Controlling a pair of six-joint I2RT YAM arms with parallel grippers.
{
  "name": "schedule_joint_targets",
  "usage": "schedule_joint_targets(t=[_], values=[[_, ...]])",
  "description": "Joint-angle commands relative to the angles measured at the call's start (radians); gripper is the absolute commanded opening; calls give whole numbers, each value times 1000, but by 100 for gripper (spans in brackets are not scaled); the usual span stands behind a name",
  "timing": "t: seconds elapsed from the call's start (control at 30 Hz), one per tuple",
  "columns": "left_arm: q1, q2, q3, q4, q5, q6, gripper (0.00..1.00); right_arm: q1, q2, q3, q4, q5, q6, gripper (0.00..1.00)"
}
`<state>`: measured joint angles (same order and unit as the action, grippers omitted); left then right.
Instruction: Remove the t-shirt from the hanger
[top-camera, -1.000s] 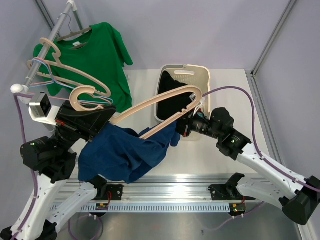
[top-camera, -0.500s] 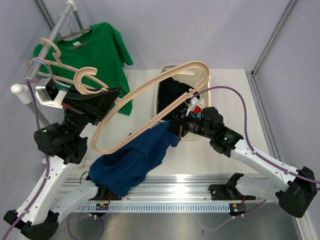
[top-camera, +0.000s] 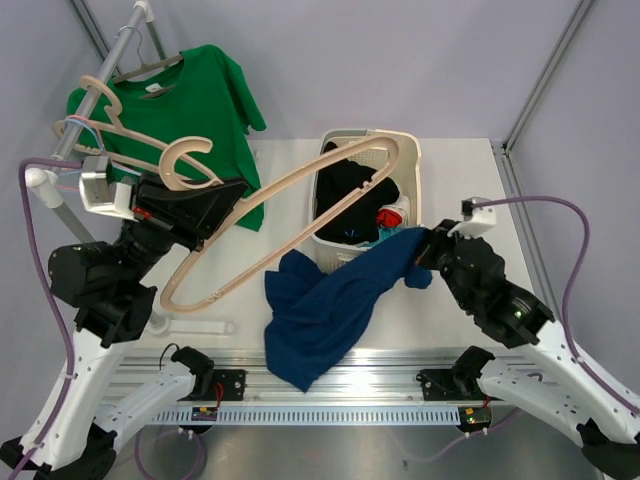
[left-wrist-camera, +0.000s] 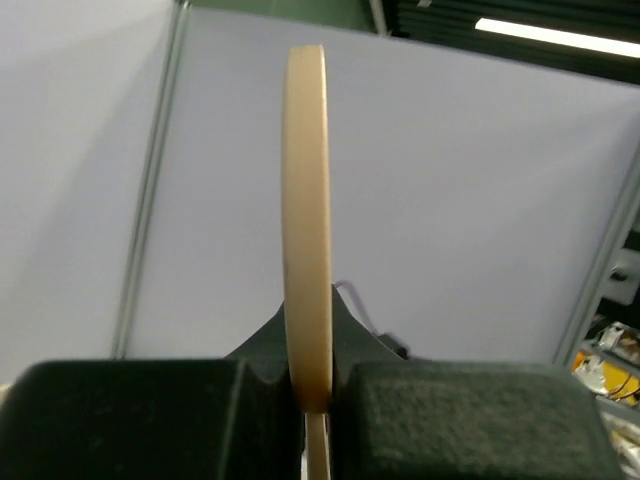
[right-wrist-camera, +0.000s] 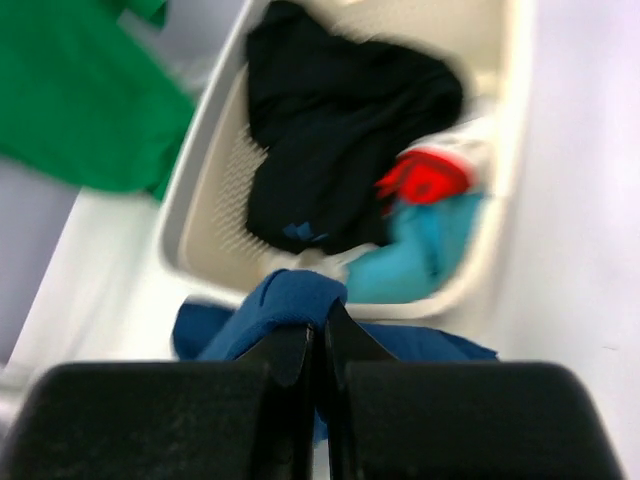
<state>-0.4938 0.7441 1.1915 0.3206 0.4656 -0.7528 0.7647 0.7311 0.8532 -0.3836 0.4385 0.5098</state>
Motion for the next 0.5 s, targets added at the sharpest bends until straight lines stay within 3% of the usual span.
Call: schedule_joint_targets(t=[0.0, 0.2, 0.4, 0.47], values=[[0, 11, -10, -173, 50, 160, 0, -5, -102, 69, -106, 389, 36, 0], [0, 44, -33, -284, 106, 248, 0, -5, -179, 51, -126, 617, 44, 0], [1, 115, -41, -377, 218, 303, 0, -8, -147, -135, -75, 612, 255, 1], [0, 132, -43, -423, 228, 323, 0, -16, -133, -152, -58, 602, 297, 13]])
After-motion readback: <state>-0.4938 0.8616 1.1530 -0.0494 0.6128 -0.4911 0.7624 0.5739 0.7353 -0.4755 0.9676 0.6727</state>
